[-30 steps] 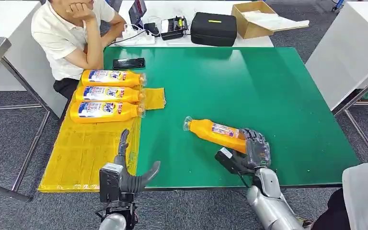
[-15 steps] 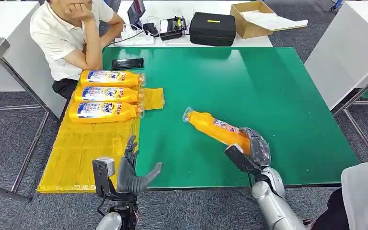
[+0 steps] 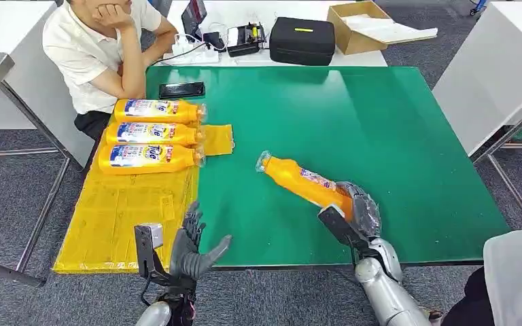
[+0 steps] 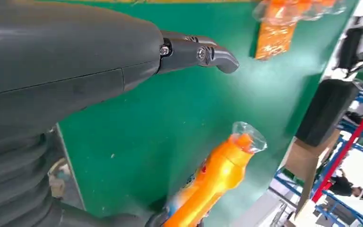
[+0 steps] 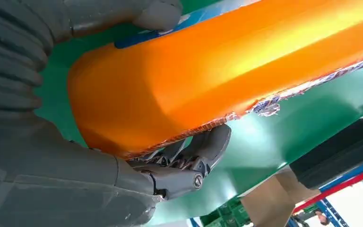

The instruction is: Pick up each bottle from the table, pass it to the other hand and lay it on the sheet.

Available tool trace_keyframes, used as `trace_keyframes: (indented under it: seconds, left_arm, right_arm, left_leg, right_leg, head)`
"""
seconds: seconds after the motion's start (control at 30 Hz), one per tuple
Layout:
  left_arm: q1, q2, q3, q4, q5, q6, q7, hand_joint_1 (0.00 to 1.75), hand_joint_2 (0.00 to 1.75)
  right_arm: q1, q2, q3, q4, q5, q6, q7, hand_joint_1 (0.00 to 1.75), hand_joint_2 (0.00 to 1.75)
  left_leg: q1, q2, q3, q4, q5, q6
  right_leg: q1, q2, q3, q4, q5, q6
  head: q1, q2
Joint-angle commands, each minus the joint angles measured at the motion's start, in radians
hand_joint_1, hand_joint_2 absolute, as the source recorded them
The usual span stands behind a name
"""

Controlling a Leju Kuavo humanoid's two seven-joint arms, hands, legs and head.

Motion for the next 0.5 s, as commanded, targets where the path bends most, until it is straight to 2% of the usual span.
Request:
trace_keyframes:
  seconds: [0.03,0.3,0.5]
  left_arm:
    - [-0.041,0.019,-0.035,0.12,0.088,-0.046,0.052,0.0,1.75]
    - [-0.139,-0.002,-0.02,0.326,0.212,-0.115,0.087,0.0,1.75]
    - [-0.14,-0.006,-0.024,0.336,0.214,-0.12,0.081,0.0,1.75]
  right_arm:
    - [-0.02,-0.003,0.027,0.062,-0.021,0.004,-0.012,1.75,1.75]
    - [-0.08,0.02,0.084,0.096,-0.025,0.001,-0.024,1.75,1.75]
    - [-0.081,0.018,0.086,0.099,-0.027,-0.001,-0.025,1.75,1.75]
  left_leg:
    - [0.001,0.001,0.006,-0.001,-0.002,0.0]
    - [0.0,0.002,0.003,-0.001,-0.001,0.0]
    - [0.001,0.003,0.005,0.0,-0.002,0.0]
  right_leg:
    - [0.002,-0.001,0.006,-0.001,-0.002,-0.005]
    - [0.001,0.001,0.003,-0.001,0.0,-0.003]
    - [0.002,0.001,0.005,-0.001,-0.001,-0.005]
  head:
    - [0.0,0.0]
    - [0.0,0.0]
    - [0.0,0.0]
